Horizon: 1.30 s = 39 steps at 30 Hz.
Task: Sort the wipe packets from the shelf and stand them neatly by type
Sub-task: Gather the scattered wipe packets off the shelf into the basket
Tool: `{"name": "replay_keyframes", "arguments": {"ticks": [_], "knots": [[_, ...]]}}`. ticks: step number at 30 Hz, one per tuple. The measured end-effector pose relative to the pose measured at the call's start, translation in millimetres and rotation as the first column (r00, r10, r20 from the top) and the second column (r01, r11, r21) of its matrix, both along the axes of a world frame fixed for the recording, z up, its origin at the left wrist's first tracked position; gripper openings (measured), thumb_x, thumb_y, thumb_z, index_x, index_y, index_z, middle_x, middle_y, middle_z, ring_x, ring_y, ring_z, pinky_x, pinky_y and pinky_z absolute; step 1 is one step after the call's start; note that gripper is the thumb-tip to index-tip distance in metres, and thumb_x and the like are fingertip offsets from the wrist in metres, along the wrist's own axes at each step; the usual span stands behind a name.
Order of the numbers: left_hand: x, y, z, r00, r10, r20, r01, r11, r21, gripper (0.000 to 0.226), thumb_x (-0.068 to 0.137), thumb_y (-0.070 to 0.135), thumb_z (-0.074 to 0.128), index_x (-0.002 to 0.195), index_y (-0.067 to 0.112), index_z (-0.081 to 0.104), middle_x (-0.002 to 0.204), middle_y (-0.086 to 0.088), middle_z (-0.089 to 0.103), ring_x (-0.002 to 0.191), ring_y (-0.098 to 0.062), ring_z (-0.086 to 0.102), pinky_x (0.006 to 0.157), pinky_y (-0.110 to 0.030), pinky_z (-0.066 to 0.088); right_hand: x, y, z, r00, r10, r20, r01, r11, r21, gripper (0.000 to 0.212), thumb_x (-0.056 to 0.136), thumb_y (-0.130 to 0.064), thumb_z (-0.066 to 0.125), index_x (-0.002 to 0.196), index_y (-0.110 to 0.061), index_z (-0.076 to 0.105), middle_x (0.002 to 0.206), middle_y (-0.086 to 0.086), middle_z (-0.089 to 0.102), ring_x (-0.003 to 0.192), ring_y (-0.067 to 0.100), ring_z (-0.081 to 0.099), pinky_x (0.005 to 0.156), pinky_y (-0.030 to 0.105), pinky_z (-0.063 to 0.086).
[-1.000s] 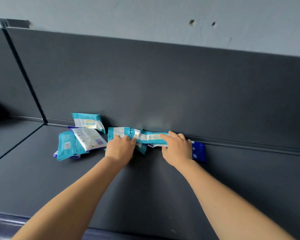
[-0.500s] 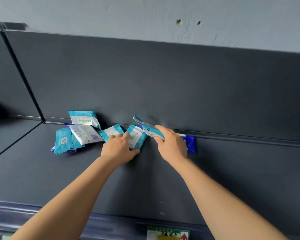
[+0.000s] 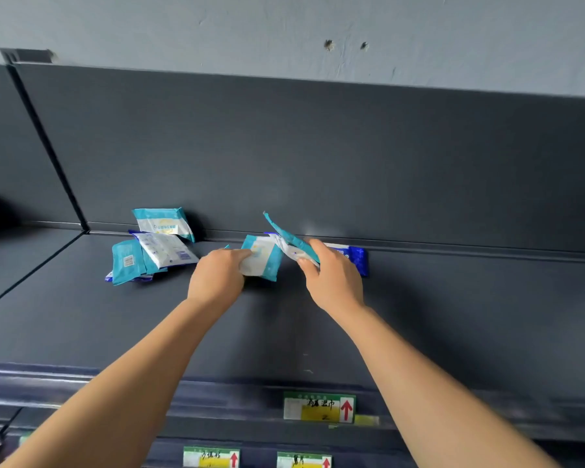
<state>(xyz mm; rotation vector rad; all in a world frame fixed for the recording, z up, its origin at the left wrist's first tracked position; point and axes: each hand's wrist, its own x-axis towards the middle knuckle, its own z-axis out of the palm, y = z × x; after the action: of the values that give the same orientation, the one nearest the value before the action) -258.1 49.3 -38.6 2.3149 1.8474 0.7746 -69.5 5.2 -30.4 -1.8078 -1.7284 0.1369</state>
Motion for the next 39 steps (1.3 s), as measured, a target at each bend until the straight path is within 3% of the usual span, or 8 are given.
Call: {"name": "replay_keyframes", "arguments": {"ticks": [4, 12, 16, 19, 22, 26, 37, 39], "knots": [[0, -18, 16, 0.939, -0.050, 0.341, 0.028, 0.997, 0.069, 0.028, 0.078, 0.013, 0.065, 0.102, 0.026, 0.072, 0.073, 0.000, 0.062, 0.078, -0.031, 0.058, 0.062, -0.029, 0.042, -13, -27, 11, 0.990, -0.098, -0.099, 0.105, 0.992, 0.075, 0.026, 0.099, -0.033, 0.044, 0.117, -0.017, 0.052, 0.103, 0.004, 0.064, 0.092, 0.028, 0.056, 0.062, 0.033, 0.035], [6, -79, 33, 0.614, -0.235, 0.753, 0.359, 0.933, -0.001, 0.040, 0.072, 0.005, 0.050, 0.078, 0.039, 0.071, 0.075, -0.006, 0.065, 0.063, -0.020, 0.061, 0.067, -0.049, 0.060, -41, -108, 12, 0.920, -0.333, -0.204, 0.379, 0.888, 0.261, 0.030, 0.098, -0.033, 0.048, 0.122, -0.014, 0.053, 0.103, 0.004, 0.065, 0.086, 0.027, 0.058, 0.063, 0.029, 0.031], [17, -122, 35, 0.489, -0.274, 0.828, 0.521, 0.853, -0.025, 0.038, 0.080, 0.001, 0.055, 0.092, 0.031, 0.074, 0.085, -0.011, 0.070, 0.075, -0.034, 0.070, 0.068, -0.049, 0.060, -44, -169, 13, 0.867, -0.446, -0.224, 0.496, 0.819, 0.290, 0.033, 0.098, -0.029, 0.049, 0.125, -0.011, 0.050, 0.105, 0.003, 0.064, 0.084, 0.023, 0.056, 0.063, 0.029, 0.031], [33, -160, 34, 0.403, -0.275, 0.873, 0.619, 0.785, -0.039, 0.035, 0.086, -0.003, 0.059, 0.098, 0.027, 0.073, 0.090, -0.005, 0.072, 0.082, -0.027, 0.071, 0.070, -0.046, 0.060, -38, -220, 12, 0.824, -0.519, -0.227, 0.567, 0.760, 0.318, 0.038, 0.098, -0.029, 0.049, 0.132, -0.011, 0.047, 0.117, 0.005, 0.063, 0.098, 0.023, 0.060, 0.070, 0.031, 0.043], [52, -208, 31, 0.338, -0.293, 0.894, 0.718, 0.694, -0.043, 0.040, 0.088, -0.003, 0.059, 0.094, 0.035, 0.070, 0.090, -0.001, 0.073, 0.082, -0.023, 0.072, 0.072, -0.043, 0.060, -30, -274, 8, 0.753, -0.619, -0.225, 0.656, 0.675, 0.339, 0.037, 0.098, -0.029, 0.050, 0.130, -0.011, 0.048, 0.116, 0.005, 0.064, 0.097, 0.024, 0.060, 0.065, 0.029, 0.038], [78, -271, 13, 0.313, -0.320, 0.894, 0.813, 0.577, -0.078, 0.035, 0.088, -0.001, 0.060, 0.097, 0.031, 0.071, 0.090, 0.001, 0.073, 0.084, -0.019, 0.070, 0.080, -0.043, 0.058, -22, -352, -6, 0.629, -0.736, -0.250, 0.768, 0.538, 0.348, 0.033, 0.097, -0.027, 0.053, 0.126, -0.011, 0.051, 0.104, 0.005, 0.066, 0.082, 0.026, 0.060, 0.059, 0.027, 0.028], [136, -499, -39, 0.287, -0.255, 0.923, 0.944, 0.236, -0.229, 0.030, 0.087, -0.010, 0.057, 0.104, 0.012, 0.069, 0.078, 0.010, 0.072, 0.069, -0.006, 0.068, 0.062, -0.027, 0.059, -5, -599, -58, 0.336, -0.910, -0.241, 0.932, 0.284, 0.226, 0.039, 0.096, -0.030, 0.054, 0.132, -0.015, 0.049, 0.106, 0.005, 0.066, 0.090, 0.026, 0.061, 0.066, 0.030, 0.039], [143, -543, -50, 0.304, -0.242, 0.921, 0.948, 0.170, -0.269, 0.031, 0.087, -0.012, 0.056, 0.102, 0.012, 0.068, 0.076, 0.005, 0.071, 0.069, -0.014, 0.066, 0.063, -0.032, 0.060, -6, -645, -69, 0.317, -0.922, -0.224, 0.934, 0.263, 0.242, 0.038, 0.096, -0.029, 0.055, 0.131, -0.014, 0.050, 0.103, 0.005, 0.067, 0.085, 0.026, 0.062, 0.064, 0.030, 0.041]]}}
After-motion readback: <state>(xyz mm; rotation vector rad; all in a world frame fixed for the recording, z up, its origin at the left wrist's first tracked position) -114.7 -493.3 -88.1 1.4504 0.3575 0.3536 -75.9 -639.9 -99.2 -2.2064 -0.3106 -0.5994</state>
